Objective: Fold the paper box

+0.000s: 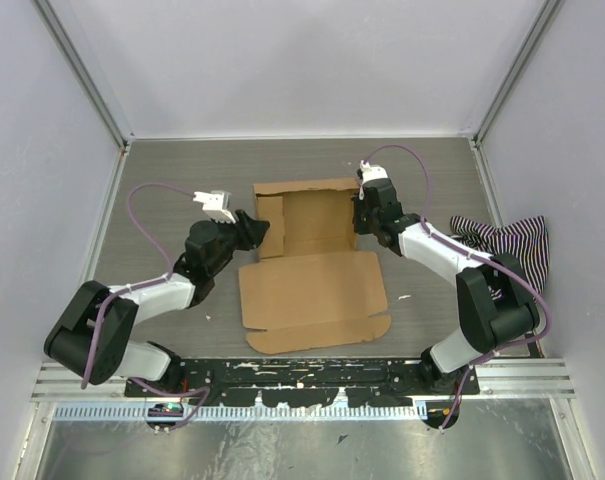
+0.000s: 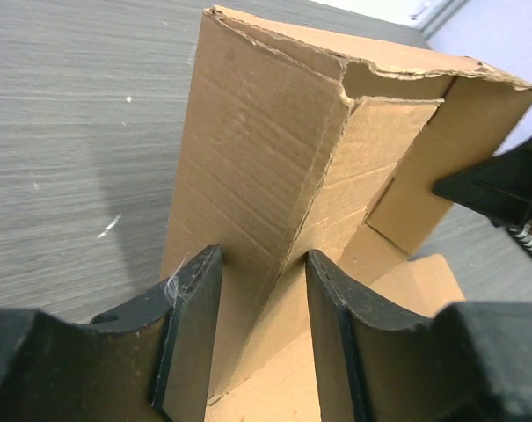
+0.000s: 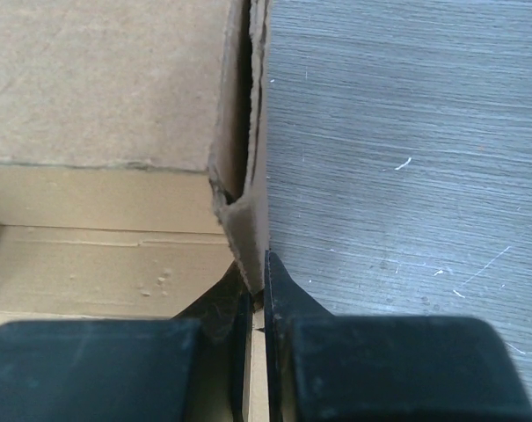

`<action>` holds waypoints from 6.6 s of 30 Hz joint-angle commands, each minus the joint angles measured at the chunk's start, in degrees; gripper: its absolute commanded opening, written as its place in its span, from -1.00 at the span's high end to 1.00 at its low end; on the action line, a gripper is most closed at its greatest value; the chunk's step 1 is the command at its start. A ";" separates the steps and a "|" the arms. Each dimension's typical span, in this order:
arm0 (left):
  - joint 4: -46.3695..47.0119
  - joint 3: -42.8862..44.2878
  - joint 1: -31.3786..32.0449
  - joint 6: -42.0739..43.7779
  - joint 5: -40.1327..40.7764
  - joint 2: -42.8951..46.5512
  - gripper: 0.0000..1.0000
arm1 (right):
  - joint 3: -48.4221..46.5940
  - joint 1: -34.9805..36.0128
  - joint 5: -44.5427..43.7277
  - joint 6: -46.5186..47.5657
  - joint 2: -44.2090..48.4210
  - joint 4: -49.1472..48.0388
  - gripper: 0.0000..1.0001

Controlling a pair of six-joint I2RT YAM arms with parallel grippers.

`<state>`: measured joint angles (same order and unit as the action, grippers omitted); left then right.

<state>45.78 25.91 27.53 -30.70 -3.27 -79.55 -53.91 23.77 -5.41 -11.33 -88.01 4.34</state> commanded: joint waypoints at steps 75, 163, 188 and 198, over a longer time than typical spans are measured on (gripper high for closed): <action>-82.58 32.22 18.65 -1.12 55.33 19.07 -0.12 | -12.34 4.27 4.81 -20.78 4.43 24.04 -0.61; -86.41 16.61 18.52 -14.41 33.50 30.19 -0.10 | -16.99 27.72 -18.21 -19.48 5.95 26.76 -0.63; -100.86 18.28 18.51 -17.25 36.40 50.14 -0.03 | -73.48 19.62 21.41 40.11 -49.09 20.27 -0.78; -100.52 18.65 18.51 -16.59 35.67 47.40 -0.03 | -78.11 20.35 24.46 39.66 -56.53 19.70 -0.74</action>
<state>-54.33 42.83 46.17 -48.01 33.01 -31.14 -129.84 43.81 16.27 27.53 -142.74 25.28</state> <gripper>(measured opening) 0.517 0.877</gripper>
